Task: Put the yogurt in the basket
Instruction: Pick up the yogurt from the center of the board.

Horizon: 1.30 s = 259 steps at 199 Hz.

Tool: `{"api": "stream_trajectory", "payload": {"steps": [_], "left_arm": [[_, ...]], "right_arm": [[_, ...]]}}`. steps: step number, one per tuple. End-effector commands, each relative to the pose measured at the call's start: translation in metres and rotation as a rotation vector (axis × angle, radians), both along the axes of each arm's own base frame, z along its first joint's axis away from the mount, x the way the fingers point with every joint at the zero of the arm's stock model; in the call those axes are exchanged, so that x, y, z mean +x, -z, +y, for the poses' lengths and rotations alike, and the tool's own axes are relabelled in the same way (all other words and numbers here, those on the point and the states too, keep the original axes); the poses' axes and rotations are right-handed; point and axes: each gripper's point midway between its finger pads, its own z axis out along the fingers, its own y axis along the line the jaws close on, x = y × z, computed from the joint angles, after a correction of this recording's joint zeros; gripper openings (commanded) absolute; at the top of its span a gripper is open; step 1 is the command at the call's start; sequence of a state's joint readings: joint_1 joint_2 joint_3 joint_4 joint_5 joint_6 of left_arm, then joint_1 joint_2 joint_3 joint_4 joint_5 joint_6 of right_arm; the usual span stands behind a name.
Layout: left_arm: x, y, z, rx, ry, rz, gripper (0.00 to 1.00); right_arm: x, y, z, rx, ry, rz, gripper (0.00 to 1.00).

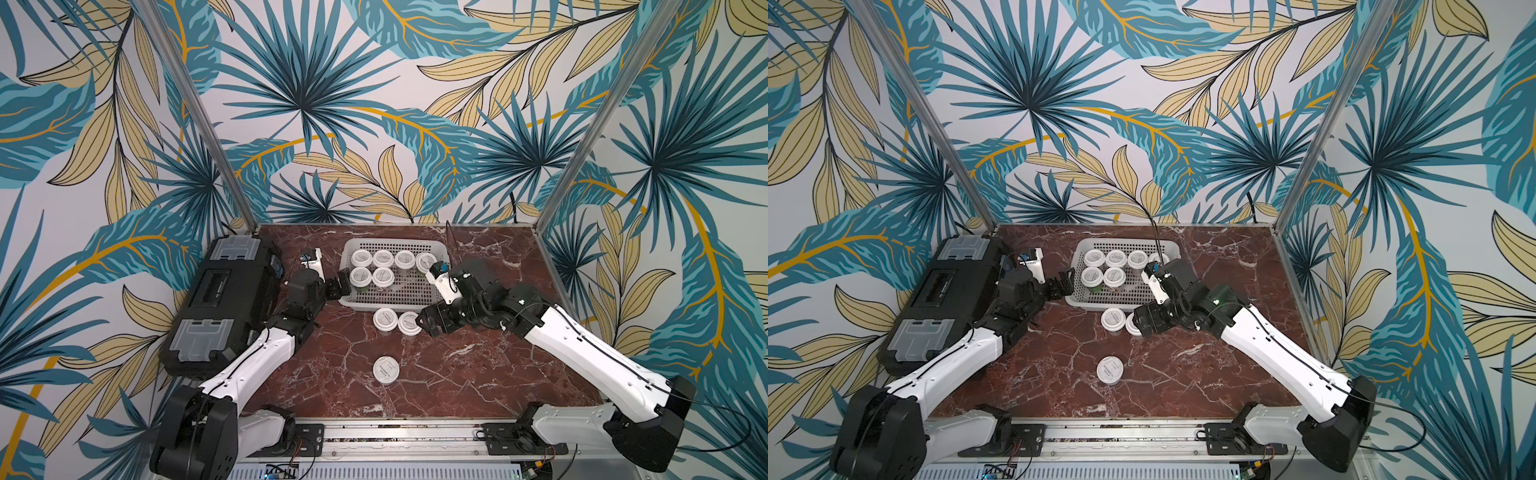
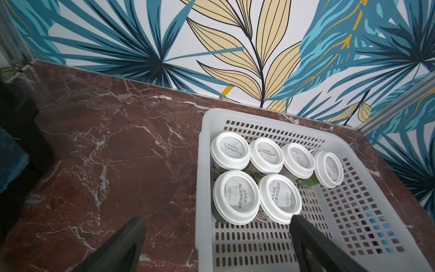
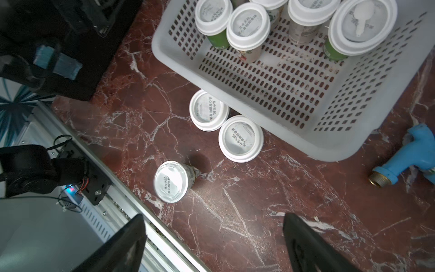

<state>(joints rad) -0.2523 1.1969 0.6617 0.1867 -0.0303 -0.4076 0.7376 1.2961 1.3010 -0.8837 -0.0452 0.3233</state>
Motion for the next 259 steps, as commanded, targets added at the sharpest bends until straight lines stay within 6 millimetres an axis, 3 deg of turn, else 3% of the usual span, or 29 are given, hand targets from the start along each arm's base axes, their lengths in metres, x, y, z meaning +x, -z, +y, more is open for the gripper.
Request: {"api": "stream_trajectory", "payload": {"steps": [1, 61, 100, 117, 172, 259], "left_arm": [[0.001, -0.002, 0.005, -0.097, 0.019, -0.039, 1.0], [0.005, 0.013, 0.019, -0.099, -0.018, -0.013, 1.0], [0.004, 0.014, 0.021, -0.082, -0.019, -0.022, 1.0], [0.005, 0.014, 0.019, -0.082, -0.009, -0.024, 1.0], [0.009, 0.018, 0.015, -0.073, 0.017, -0.009, 1.0], [0.009, 0.019, 0.015, -0.068, 0.014, -0.002, 1.0]], "right_arm": [[0.002, 0.023, -0.012, -0.124, 0.059, 0.042, 0.89], [0.022, 0.048, 0.012, -0.192, 0.06, 0.054, 0.91], [0.034, 0.08, 0.024, -0.238, 0.068, 0.083, 0.9], [0.029, 0.089, 0.037, -0.245, 0.044, 0.082, 0.89], [0.036, 0.103, 0.043, -0.253, 0.055, 0.084, 0.88], [0.041, 0.118, 0.034, -0.308, 0.102, 0.086, 0.88]]}}
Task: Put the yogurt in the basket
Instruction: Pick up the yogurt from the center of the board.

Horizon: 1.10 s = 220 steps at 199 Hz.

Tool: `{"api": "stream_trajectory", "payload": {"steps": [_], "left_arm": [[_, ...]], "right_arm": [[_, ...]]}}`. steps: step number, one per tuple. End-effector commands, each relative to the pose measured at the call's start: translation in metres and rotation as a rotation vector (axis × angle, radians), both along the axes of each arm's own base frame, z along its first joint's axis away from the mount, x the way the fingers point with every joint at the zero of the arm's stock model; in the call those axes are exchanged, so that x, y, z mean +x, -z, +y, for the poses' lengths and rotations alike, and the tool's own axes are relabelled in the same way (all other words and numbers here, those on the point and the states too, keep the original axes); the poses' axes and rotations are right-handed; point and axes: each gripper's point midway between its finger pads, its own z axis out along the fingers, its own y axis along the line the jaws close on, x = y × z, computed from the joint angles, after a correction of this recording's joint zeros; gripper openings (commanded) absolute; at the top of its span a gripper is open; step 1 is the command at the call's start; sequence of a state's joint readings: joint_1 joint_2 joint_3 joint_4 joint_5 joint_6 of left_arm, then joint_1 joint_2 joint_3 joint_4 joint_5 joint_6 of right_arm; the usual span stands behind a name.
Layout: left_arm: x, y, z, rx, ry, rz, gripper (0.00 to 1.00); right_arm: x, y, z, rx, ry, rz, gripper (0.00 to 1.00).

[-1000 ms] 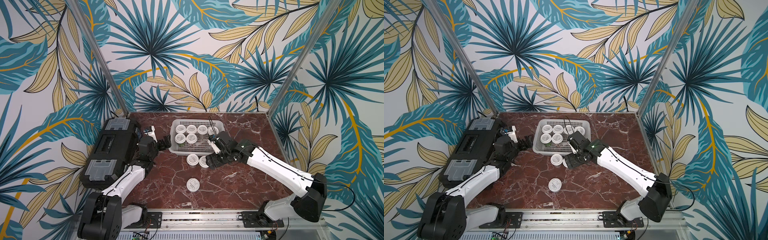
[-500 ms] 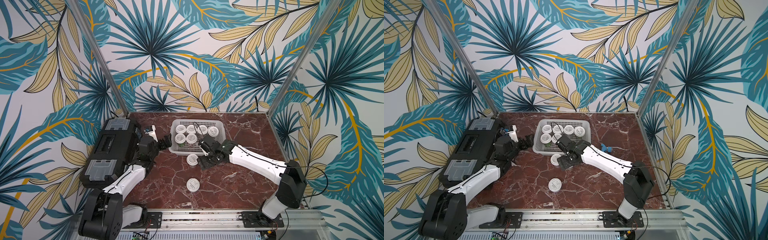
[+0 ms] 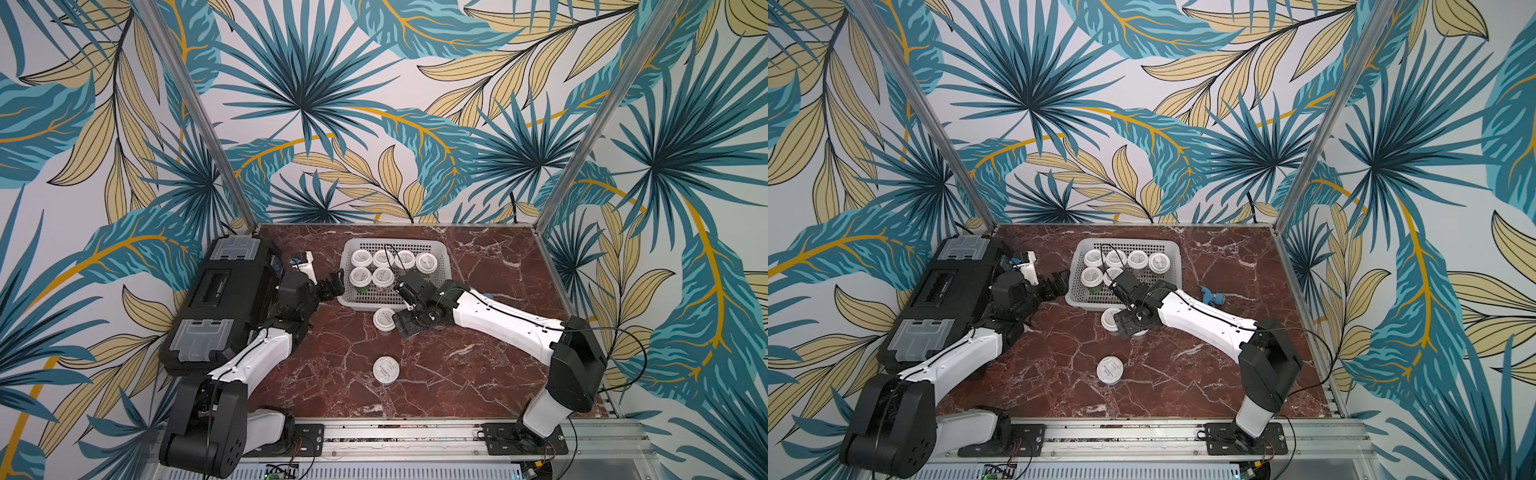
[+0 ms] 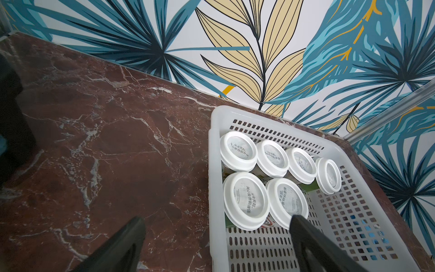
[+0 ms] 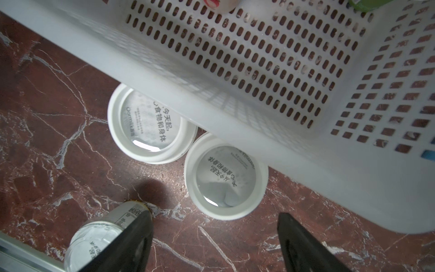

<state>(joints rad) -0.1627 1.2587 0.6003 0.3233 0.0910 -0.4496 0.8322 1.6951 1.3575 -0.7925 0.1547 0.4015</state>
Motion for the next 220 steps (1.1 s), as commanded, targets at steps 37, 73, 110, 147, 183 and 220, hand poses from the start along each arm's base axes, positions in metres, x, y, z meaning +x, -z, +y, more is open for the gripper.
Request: {"api": "stream_trajectory", "payload": {"steps": [37, 73, 110, 147, 183, 220], "left_arm": [[0.0, 0.001, 0.002, 0.019, 0.001, 0.0, 1.0], [0.001, 0.001, 0.002, 0.022, 0.003, 0.003, 1.0], [0.001, 0.001, 0.003, 0.025, 0.001, 0.005, 1.0], [0.001, 0.002, 0.002, 0.026, 0.004, 0.011, 1.0], [0.001, 0.003, 0.001, 0.028, 0.008, 0.012, 1.0], [0.002, 0.003, 0.001, 0.028, 0.009, 0.015, 1.0]], "right_arm": [[0.003, 0.019, -0.004, -0.042, 0.044, 0.02, 0.88], [0.005, 0.023, -0.006, -0.039, 0.058, 0.032, 0.88], [0.008, 0.026, -0.006, -0.028, 0.066, 0.035, 0.87], [0.008, 0.031, -0.003, -0.023, 0.063, 0.047, 0.85], [0.008, 0.036, 0.001, -0.016, 0.057, 0.062, 0.83], [0.007, 0.04, -0.001, -0.028, 0.061, 0.066, 0.81]]}}
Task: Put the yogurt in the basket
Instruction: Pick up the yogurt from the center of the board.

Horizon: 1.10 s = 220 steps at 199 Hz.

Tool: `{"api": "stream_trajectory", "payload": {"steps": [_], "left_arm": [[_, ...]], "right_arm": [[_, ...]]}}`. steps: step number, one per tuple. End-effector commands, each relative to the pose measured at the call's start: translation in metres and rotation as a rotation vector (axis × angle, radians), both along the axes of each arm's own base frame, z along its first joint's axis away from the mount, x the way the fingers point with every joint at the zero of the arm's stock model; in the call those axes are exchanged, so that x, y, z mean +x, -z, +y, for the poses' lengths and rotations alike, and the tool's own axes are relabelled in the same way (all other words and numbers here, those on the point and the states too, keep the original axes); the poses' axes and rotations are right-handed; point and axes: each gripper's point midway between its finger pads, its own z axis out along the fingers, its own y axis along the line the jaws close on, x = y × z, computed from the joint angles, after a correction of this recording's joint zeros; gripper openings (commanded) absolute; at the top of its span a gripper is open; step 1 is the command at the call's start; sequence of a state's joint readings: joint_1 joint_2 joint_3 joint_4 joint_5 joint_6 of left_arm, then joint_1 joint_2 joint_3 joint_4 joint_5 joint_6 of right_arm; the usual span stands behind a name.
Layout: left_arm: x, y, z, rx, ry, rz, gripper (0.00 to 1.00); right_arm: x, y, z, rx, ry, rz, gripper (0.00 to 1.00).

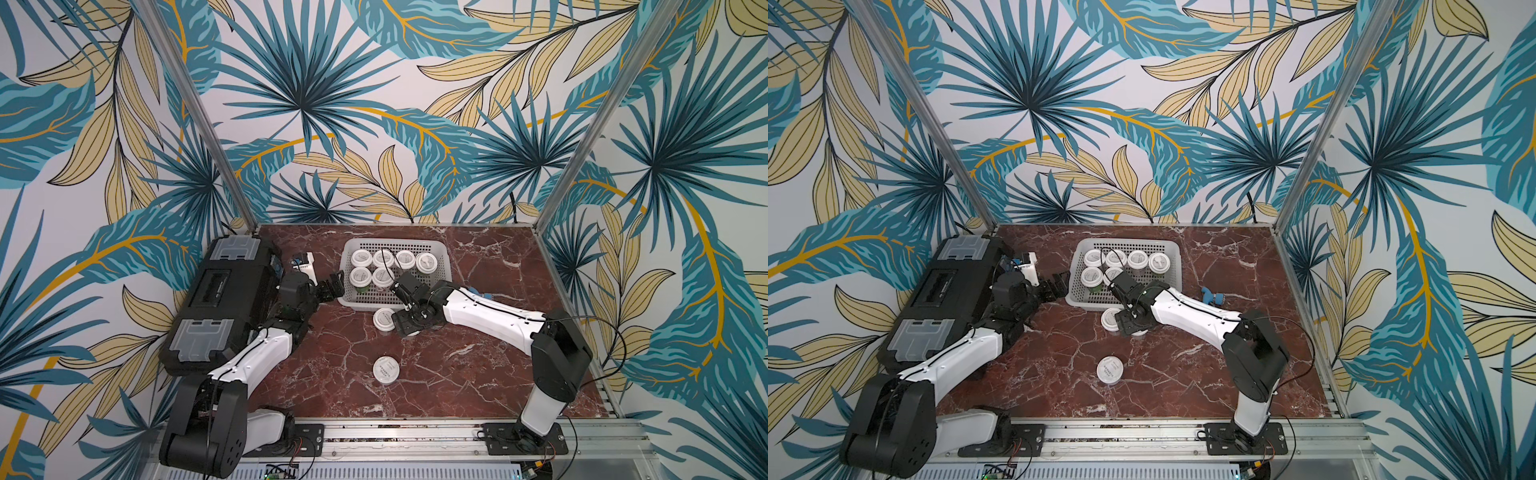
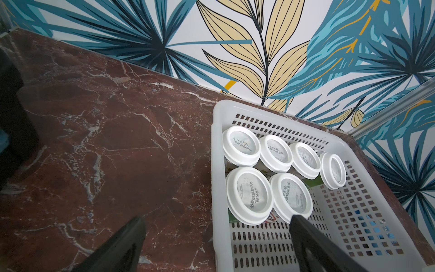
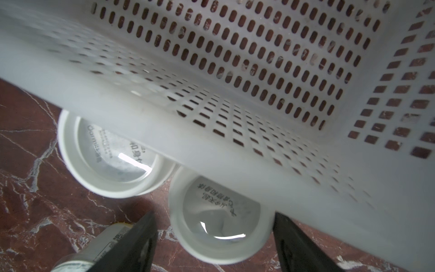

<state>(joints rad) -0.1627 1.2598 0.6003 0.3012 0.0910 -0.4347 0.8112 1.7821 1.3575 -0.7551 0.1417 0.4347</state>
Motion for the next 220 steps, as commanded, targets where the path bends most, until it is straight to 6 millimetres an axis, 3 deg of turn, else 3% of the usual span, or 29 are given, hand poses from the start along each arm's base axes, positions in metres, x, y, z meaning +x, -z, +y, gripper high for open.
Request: {"api": "stream_trajectory", "payload": {"steps": [1, 25, 146, 220], "left_arm": [[0.003, -0.003, 0.001, 0.011, 0.004, -0.004, 1.0], [0.002, -0.005, 0.004, 0.015, -0.01, -0.012, 1.0], [0.002, -0.004, 0.004, 0.018, -0.007, -0.009, 1.0], [0.003, -0.003, 0.003, 0.016, -0.004, -0.003, 1.0]], "right_arm": [[-0.002, 0.01, -0.003, -0.011, 0.014, 0.018, 0.81], [0.006, 0.01, -0.013, -0.015, 0.048, 0.015, 0.79], [0.004, 0.012, -0.016, -0.018, 0.047, 0.022, 0.68], [-0.013, -0.014, -0.03, -0.007, 0.041, 0.022, 0.67]]}}
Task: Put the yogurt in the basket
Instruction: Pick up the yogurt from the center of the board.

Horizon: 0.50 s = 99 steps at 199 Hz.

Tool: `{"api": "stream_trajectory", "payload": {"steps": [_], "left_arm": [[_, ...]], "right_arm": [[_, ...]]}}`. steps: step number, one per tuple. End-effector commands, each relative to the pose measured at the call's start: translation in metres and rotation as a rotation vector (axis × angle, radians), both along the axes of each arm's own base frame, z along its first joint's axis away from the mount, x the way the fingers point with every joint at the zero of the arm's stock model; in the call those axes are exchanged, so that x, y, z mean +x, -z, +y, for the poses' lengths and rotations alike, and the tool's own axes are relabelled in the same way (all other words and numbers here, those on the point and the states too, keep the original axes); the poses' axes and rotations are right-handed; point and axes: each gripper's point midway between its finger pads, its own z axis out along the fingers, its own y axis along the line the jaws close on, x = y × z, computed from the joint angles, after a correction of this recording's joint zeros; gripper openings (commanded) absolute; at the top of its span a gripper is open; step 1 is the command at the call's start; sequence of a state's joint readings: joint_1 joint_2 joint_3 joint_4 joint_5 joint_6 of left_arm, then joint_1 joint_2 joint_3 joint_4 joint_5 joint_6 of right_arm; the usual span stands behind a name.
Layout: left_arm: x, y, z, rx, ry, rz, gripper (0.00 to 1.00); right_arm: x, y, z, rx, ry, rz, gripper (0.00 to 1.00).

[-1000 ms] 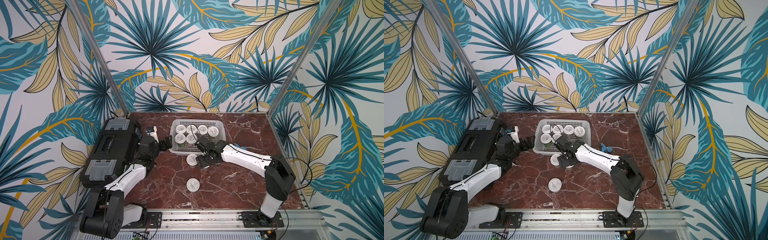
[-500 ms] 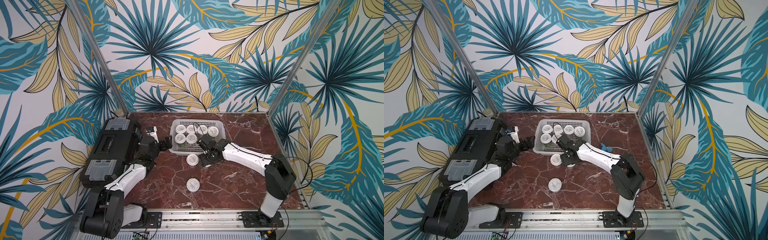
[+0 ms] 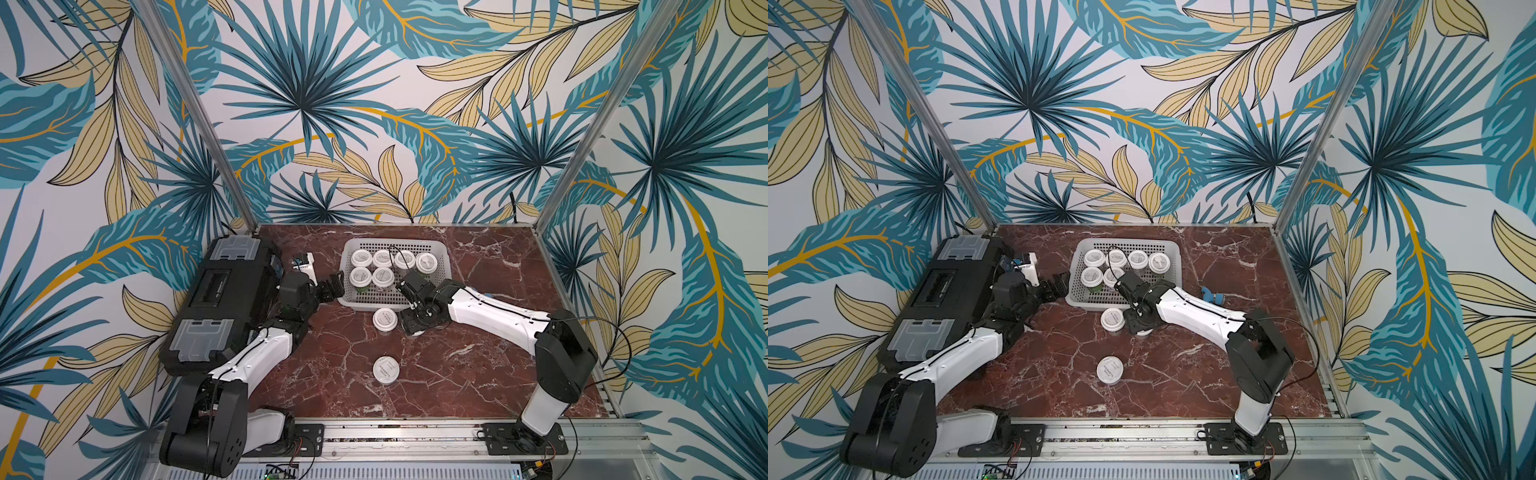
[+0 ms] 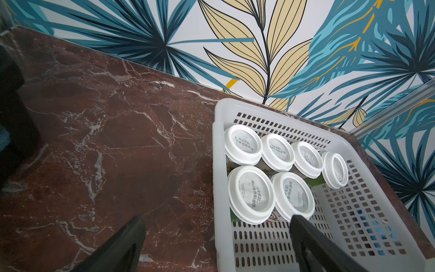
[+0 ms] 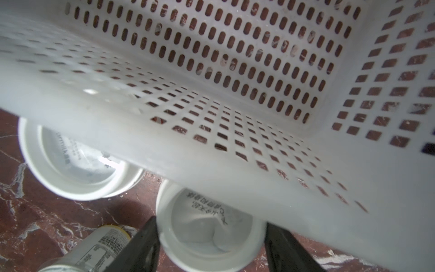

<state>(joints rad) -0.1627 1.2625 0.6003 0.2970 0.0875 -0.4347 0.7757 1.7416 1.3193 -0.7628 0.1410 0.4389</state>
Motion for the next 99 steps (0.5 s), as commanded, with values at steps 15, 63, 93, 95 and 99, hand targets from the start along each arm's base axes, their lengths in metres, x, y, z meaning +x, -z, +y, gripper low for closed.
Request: {"api": "stream_trajectory", "payload": {"steps": [15, 63, 93, 95, 99], "left_arm": [[0.003, -0.005, 0.002, 0.014, -0.002, -0.009, 1.0], [0.003, -0.004, 0.002, 0.009, 0.0, -0.007, 1.0], [0.003, -0.004, 0.002, 0.009, 0.0, -0.006, 1.0], [0.003, -0.004, 0.002, 0.009, 0.0, -0.007, 1.0], [0.002, -0.004, 0.002, 0.008, 0.001, -0.007, 1.0]], "right_arm": [[-0.02, -0.02, -0.014, 0.003, -0.006, 0.025, 0.67], [-0.037, -0.051, -0.022, 0.037, -0.01, 0.034, 0.67], [-0.041, -0.074, -0.025, 0.053, -0.019, 0.017, 0.67], [-0.04, -0.076, -0.025, 0.055, -0.02, 0.014, 0.67], [-0.04, -0.079, -0.025, 0.06, -0.022, 0.009, 0.67]]}}
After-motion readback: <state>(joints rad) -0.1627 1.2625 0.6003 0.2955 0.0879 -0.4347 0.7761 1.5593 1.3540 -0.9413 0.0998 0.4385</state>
